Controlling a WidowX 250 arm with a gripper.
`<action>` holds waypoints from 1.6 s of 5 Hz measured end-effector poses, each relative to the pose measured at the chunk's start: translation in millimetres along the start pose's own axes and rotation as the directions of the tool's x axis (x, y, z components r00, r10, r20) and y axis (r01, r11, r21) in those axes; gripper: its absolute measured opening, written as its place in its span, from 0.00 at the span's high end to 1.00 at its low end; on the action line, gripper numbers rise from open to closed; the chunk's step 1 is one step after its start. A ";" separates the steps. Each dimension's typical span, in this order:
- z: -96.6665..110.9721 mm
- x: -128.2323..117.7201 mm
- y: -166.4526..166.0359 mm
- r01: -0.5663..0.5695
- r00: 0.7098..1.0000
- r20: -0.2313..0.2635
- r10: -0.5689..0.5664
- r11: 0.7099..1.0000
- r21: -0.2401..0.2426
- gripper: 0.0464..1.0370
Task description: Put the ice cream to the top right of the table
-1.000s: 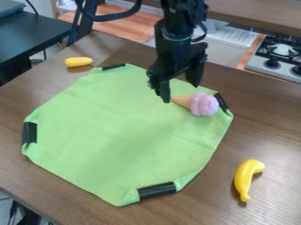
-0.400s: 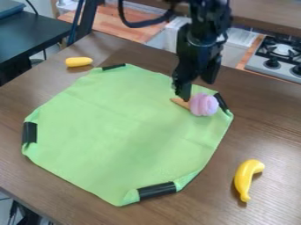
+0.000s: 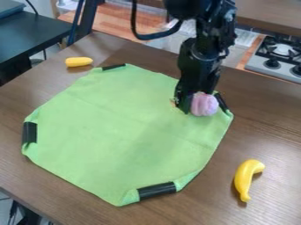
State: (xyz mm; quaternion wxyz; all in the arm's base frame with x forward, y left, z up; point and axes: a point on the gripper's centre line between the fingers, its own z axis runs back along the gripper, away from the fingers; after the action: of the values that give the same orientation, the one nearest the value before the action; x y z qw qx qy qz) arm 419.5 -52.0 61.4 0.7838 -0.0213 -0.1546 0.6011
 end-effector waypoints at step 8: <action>35.4 -100.3 -39.4 0.712 0.658 -0.110 -0.745 0.663 -0.231 0.28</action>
State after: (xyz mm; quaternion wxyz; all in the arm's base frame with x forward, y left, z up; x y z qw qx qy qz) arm 423.8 -163.5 82.1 0.9654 -0.0818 -0.1228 0.2152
